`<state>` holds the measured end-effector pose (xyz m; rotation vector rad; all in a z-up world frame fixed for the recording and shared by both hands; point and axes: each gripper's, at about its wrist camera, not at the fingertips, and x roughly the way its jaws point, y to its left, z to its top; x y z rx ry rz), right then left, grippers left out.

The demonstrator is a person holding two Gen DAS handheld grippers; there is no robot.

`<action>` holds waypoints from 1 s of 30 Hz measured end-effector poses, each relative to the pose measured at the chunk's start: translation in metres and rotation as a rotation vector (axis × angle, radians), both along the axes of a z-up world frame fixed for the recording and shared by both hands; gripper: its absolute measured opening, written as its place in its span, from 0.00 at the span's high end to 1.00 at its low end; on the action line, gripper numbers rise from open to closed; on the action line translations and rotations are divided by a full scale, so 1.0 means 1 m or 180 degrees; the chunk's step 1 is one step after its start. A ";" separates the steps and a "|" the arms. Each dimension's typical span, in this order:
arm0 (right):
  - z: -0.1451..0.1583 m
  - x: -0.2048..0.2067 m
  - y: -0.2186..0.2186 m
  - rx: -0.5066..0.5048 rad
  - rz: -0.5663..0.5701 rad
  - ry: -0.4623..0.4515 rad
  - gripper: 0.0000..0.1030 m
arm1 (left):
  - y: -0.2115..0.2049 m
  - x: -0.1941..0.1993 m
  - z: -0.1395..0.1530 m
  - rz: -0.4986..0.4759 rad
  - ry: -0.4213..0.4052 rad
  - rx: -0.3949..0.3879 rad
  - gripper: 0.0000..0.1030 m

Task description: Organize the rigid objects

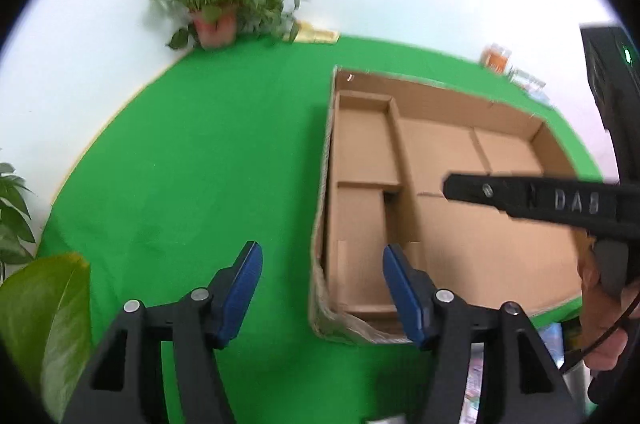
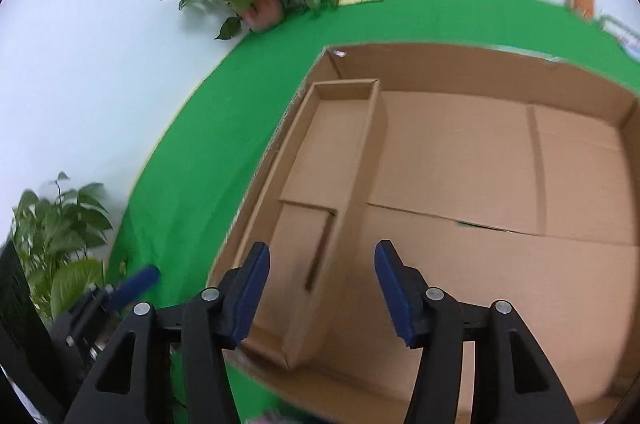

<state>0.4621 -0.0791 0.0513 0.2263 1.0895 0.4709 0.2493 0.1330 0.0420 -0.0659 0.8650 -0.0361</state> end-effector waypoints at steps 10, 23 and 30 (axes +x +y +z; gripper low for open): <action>0.080 -0.182 -0.070 -0.0903 -0.0388 -0.1508 0.01 | -0.018 -0.122 0.060 -0.0238 -0.0889 -0.0393 0.11; 0.103 -0.320 -0.105 -0.0544 -0.0213 -0.1353 0.01 | -0.037 -0.169 0.057 -0.0699 -0.0453 -0.0753 0.11; 0.043 -0.310 -0.073 -0.0311 0.0053 -0.0560 0.01 | -0.036 -0.143 -0.006 -0.0886 0.0419 -0.1279 0.11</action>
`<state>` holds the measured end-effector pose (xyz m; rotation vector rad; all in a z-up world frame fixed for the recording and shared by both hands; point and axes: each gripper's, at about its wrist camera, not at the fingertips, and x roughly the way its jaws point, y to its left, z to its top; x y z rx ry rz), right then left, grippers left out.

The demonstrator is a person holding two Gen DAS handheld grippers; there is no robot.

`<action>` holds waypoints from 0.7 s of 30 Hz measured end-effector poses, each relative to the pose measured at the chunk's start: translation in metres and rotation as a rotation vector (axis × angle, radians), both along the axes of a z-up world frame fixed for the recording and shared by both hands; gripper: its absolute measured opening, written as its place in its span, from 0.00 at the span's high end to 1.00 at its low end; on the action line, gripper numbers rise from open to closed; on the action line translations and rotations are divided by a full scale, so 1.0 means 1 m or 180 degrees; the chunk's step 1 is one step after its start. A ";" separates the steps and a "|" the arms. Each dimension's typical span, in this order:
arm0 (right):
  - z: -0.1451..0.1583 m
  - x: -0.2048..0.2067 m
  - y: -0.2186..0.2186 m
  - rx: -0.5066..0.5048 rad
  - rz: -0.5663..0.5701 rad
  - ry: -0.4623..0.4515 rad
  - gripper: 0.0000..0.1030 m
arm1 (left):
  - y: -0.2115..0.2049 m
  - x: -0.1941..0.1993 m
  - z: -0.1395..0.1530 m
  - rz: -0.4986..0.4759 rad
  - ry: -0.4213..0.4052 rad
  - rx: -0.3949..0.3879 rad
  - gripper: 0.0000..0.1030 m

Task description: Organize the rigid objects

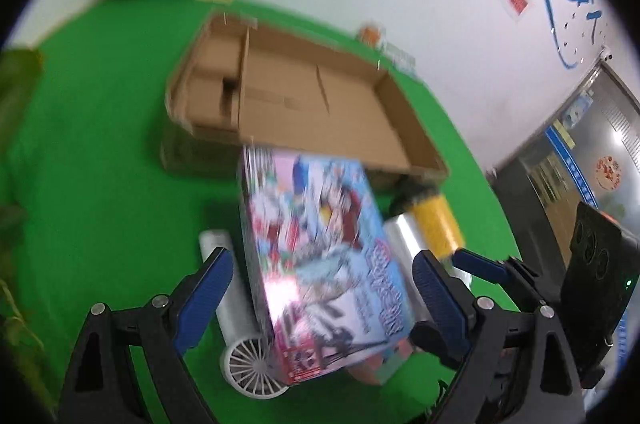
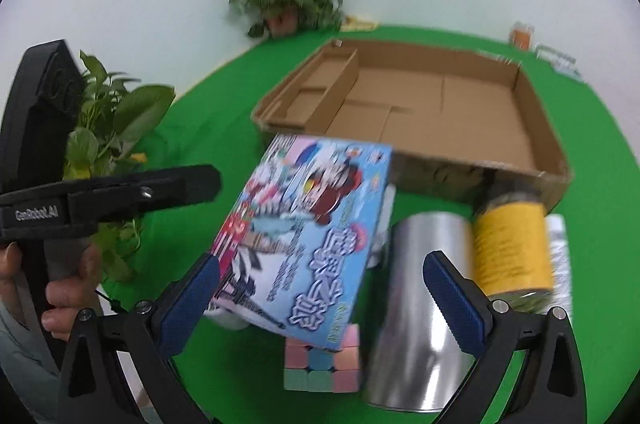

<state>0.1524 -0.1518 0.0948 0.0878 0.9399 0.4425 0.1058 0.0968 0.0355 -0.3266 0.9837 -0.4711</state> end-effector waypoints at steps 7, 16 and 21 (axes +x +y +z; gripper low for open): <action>-0.028 0.020 0.019 -0.0025 -0.0016 0.0246 0.01 | 0.004 0.014 -0.030 -0.0118 0.0298 -0.0128 0.11; -0.051 0.036 0.041 -0.0174 -0.0005 0.0414 0.01 | -0.001 0.029 -0.056 -0.0316 0.0600 -0.0291 0.13; -0.060 0.042 0.047 -0.0124 -0.0041 0.0454 0.00 | -0.011 0.033 -0.064 -0.0347 0.0689 -0.0219 0.21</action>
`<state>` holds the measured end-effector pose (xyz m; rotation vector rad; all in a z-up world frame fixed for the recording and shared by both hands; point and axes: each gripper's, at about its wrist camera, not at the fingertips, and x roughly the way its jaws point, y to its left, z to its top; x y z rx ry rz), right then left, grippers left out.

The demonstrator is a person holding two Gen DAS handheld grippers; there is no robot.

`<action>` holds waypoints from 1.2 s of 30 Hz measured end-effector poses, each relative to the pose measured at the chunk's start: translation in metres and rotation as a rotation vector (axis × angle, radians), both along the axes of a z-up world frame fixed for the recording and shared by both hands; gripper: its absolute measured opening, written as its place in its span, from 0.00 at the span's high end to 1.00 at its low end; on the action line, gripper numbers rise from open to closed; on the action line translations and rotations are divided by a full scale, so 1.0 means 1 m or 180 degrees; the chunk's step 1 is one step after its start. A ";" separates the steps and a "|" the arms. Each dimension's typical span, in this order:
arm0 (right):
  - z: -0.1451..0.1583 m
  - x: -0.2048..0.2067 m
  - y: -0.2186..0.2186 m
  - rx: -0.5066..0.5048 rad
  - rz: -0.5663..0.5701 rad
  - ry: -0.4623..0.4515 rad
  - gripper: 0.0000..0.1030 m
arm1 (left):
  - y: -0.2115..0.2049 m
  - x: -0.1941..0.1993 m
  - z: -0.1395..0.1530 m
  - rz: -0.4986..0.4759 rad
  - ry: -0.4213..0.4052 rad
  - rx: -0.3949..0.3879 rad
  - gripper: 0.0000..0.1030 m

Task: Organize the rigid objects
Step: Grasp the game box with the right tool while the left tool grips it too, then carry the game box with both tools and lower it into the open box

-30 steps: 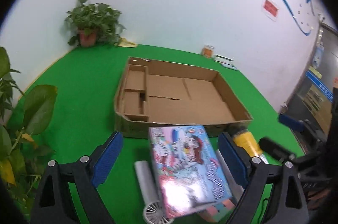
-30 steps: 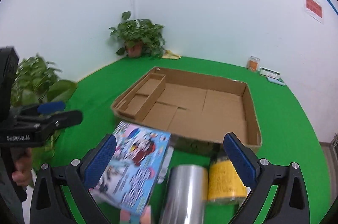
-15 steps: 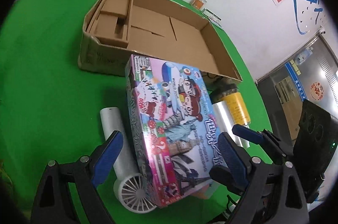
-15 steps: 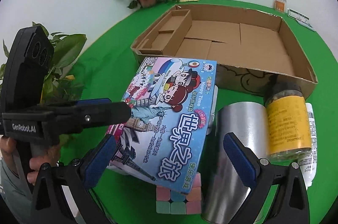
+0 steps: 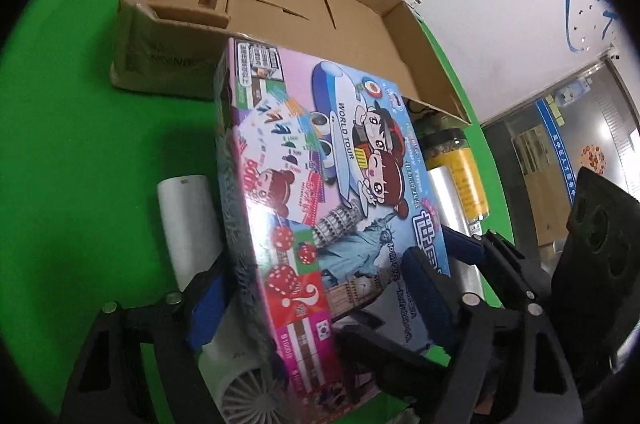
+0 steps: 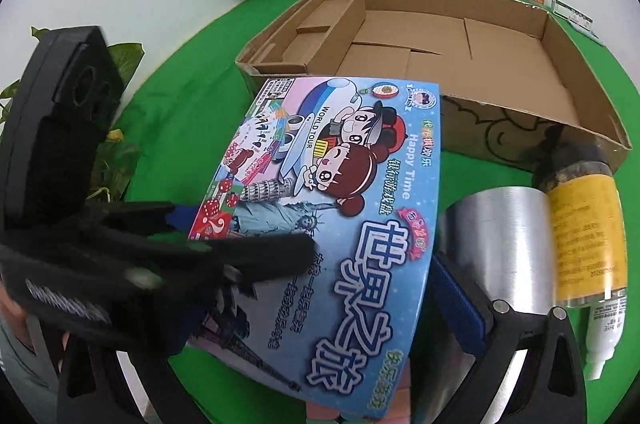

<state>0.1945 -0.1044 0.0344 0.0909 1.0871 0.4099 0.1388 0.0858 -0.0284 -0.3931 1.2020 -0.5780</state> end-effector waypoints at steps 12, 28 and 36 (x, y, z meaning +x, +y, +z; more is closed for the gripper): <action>0.005 0.000 -0.007 0.0172 -0.0129 -0.0190 0.05 | -0.003 -0.016 0.022 0.0181 -0.0299 0.0223 0.28; 0.103 -0.037 -0.037 0.0139 -0.0458 -0.1279 0.14 | -0.040 -0.008 0.145 0.0175 -0.1483 0.0534 0.29; 0.133 -0.005 -0.037 0.0169 -0.0471 -0.1039 0.16 | -0.058 0.084 0.159 0.0158 -0.1169 0.0632 0.29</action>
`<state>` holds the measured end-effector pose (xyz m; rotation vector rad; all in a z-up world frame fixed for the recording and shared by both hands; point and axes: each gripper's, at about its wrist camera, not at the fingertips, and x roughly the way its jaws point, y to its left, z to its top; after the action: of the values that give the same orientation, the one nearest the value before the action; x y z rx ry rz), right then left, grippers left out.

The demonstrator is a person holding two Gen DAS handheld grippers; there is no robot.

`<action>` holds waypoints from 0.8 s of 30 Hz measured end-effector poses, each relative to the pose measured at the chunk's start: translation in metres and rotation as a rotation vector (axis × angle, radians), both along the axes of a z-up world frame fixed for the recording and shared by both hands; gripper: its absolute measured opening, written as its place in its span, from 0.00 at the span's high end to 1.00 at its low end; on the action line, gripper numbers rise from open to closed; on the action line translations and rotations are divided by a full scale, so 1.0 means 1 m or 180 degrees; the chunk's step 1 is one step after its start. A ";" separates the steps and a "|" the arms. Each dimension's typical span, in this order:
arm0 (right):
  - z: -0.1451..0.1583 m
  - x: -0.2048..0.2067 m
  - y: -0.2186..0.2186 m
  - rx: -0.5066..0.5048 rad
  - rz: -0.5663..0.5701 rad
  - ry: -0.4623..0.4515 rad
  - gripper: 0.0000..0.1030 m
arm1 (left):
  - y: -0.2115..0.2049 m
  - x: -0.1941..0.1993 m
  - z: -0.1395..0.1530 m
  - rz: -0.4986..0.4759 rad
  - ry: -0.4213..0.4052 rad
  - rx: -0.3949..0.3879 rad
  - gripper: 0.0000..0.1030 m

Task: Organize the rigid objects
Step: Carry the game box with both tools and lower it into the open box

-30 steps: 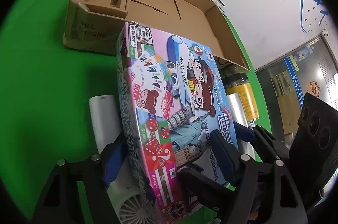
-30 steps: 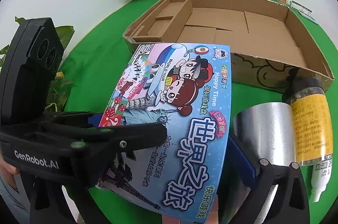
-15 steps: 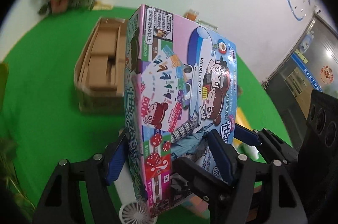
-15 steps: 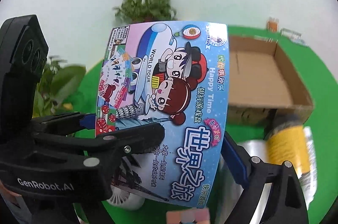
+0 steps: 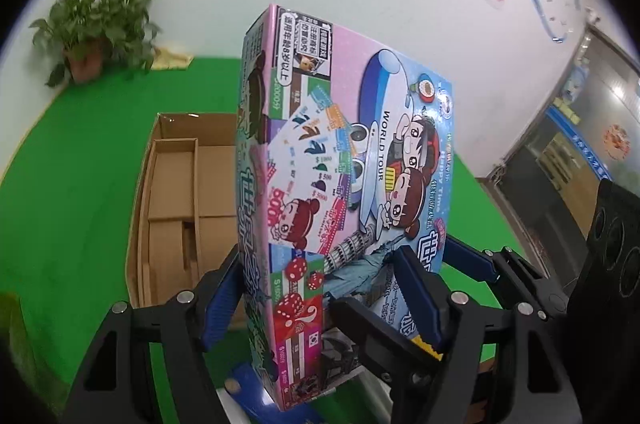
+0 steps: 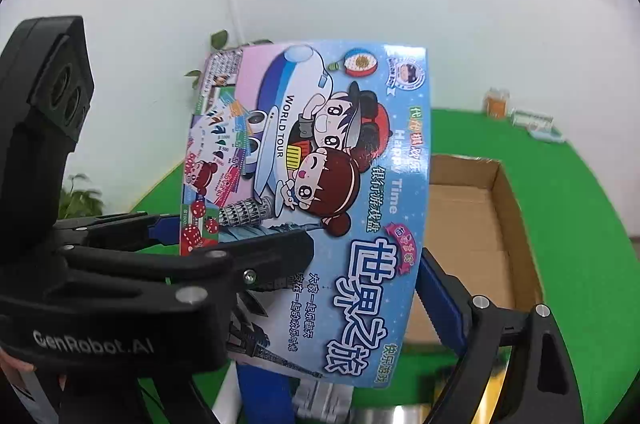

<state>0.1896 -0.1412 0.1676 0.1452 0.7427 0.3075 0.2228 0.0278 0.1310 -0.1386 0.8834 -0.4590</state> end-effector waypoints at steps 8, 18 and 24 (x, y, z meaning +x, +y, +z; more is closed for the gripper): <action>-0.047 0.028 0.018 0.0086 0.0125 0.0640 0.18 | 0.003 0.061 -0.049 0.0117 0.0494 0.0140 0.29; -0.160 0.033 0.034 0.0134 0.0226 0.1198 0.22 | 0.002 0.092 -0.127 0.0182 0.0984 0.0387 0.29; -0.197 0.048 0.030 0.0205 0.0256 0.1401 0.25 | 0.001 0.104 -0.148 0.0248 0.1158 0.0483 0.28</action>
<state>0.2372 -0.1111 -0.0290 0.2489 1.1768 0.3815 0.3271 0.0283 -0.0170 -0.1186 1.2615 -0.2960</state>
